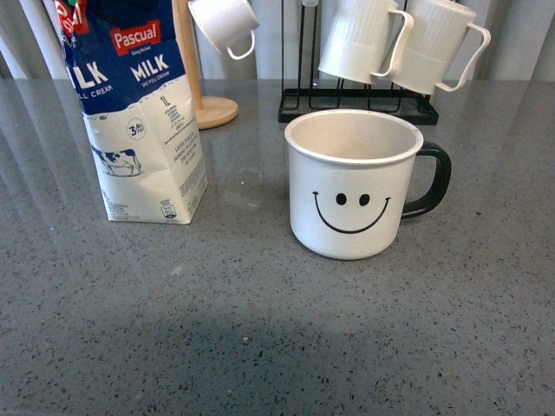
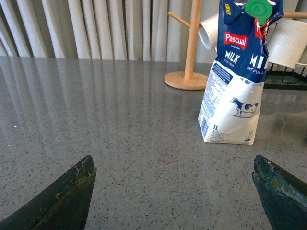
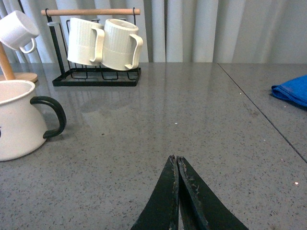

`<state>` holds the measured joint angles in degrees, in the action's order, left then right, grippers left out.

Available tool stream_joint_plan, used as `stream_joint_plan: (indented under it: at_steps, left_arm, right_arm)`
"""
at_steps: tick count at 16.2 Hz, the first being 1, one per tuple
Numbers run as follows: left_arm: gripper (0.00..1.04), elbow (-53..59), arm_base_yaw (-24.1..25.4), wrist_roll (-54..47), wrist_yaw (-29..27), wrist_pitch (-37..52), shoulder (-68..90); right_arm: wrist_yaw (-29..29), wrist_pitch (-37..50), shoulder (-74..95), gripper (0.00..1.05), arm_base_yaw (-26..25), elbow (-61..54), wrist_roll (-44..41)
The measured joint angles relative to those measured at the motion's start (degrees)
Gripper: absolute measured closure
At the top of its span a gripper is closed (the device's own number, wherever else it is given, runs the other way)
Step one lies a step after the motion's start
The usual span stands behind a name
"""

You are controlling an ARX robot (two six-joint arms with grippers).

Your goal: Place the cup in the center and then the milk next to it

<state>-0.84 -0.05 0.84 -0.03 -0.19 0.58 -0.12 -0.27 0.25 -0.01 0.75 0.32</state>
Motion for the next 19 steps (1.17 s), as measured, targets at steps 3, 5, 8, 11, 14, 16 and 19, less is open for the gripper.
stream_joint_plan:
  at_steps: [3,5,8,11,14,16,19]
  left_arm:
    - [0.07,0.0,0.0,0.0,0.0,0.0,0.0]
    - [0.07,0.0,0.0,0.0,0.0,0.0,0.0]
    - [0.07,0.0,0.0,0.0,0.0,0.0,0.0]
    - [0.07,0.0,0.0,0.0,0.0,0.0,0.0]
    - [0.07,0.0,0.0,0.0,0.0,0.0,0.0]
    - [0.07,-2.5,1.0,1.0,3.3,-8.5,2.4]
    - [0.07,-8.3,-1.5,3.9,5.8,-11.7,12.6]
  right_arm:
    - [0.0,0.0,0.0,0.85,0.0,0.0,0.0]
    - [0.0,0.0,0.0,0.63,0.0,0.0,0.0]
    - [0.0,0.0,0.0,0.37,0.0,0.0,0.0]
    - [0.0,0.0,0.0,0.05,0.0,0.0,0.0]
    - [0.0,0.0,0.0,0.07,0.0,0.0,0.0]
    - [0.0,0.0,0.0,0.07,0.0,0.0,0.0]
    - [0.0,0.0,0.0,0.07,0.0,0.0,0.0]
